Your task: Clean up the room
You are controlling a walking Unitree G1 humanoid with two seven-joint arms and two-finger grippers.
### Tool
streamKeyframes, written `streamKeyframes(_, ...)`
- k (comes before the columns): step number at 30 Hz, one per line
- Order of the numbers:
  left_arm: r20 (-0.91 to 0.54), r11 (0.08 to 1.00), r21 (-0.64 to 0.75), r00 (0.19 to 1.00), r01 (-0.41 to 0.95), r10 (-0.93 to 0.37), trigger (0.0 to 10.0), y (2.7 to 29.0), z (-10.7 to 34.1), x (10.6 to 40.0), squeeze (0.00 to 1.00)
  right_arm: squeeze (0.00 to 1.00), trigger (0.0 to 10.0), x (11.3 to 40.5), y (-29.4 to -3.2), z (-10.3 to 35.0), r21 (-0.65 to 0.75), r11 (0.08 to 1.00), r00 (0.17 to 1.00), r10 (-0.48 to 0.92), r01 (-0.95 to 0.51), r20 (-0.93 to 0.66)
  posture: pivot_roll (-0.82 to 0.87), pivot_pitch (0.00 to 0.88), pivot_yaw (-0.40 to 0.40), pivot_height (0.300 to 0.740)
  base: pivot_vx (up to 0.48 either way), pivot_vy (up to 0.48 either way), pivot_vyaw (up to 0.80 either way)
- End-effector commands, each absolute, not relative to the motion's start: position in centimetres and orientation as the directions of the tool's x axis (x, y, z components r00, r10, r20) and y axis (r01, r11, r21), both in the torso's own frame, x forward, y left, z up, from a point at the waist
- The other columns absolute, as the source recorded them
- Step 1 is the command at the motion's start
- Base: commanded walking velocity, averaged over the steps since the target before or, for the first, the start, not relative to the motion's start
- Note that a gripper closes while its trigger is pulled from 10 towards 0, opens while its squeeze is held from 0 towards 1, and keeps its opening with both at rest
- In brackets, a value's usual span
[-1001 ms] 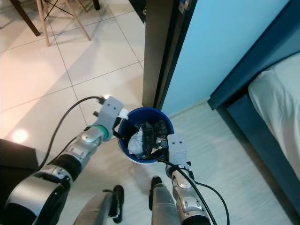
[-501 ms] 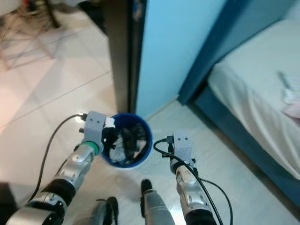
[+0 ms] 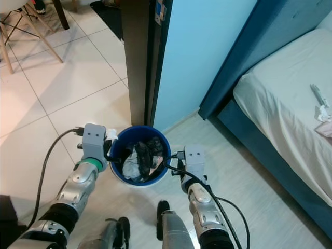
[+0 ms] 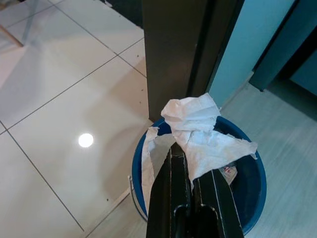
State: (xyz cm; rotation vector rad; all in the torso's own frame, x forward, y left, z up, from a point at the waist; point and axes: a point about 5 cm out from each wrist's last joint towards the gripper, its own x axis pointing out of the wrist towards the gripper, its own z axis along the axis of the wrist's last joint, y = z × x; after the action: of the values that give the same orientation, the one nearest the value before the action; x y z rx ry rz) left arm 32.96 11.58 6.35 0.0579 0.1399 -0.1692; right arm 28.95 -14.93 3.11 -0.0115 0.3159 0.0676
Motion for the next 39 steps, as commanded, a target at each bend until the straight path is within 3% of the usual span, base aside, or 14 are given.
streamKeyframes(1,-0.168,0.984,0.027,0.971,0.177,-0.17,10.0,11.5,5.6,32.4,0.0,0.0,10.0,28.3,-15.1,2.2,0.009,0.998,0.938,0.059,-0.059,-0.341,-0.01,0.196,0.032,0.74,0.352,0.0,0.0)
streamKeyframes(15,-0.17,0.98,0.022,0.966,0.2,-0.193,10.0,11.2,5.9,32.5,0.0,0.0,10.0,28.2,-15.1,2.0,0.019,0.999,0.94,0.049,-0.045,-0.338,-0.01,0.192,0.055,0.74,0.376,0.0,0.0)
streamKeyframes(32,-0.187,0.965,0.078,0.954,0.25,-0.232,10.0,10.7,6.0,32.7,0.0,0.0,10.0,27.8,-15.1,1.7,0.028,0.999,0.94,0.029,-0.021,-0.34,-0.01,0.185,0.076,0.74,0.0,0.0,0.0)
streamKeyframes(39,-0.242,0.92,0.148,0.915,0.363,-0.322,10.0,9.8,6.3,33.7,0.0,0.0,10.0,27.5,-15.3,1.5,0.015,1.0,0.937,0.017,-0.012,-0.35,-0.02,0.212,0.092,0.74,0.0,0.0,0.0)
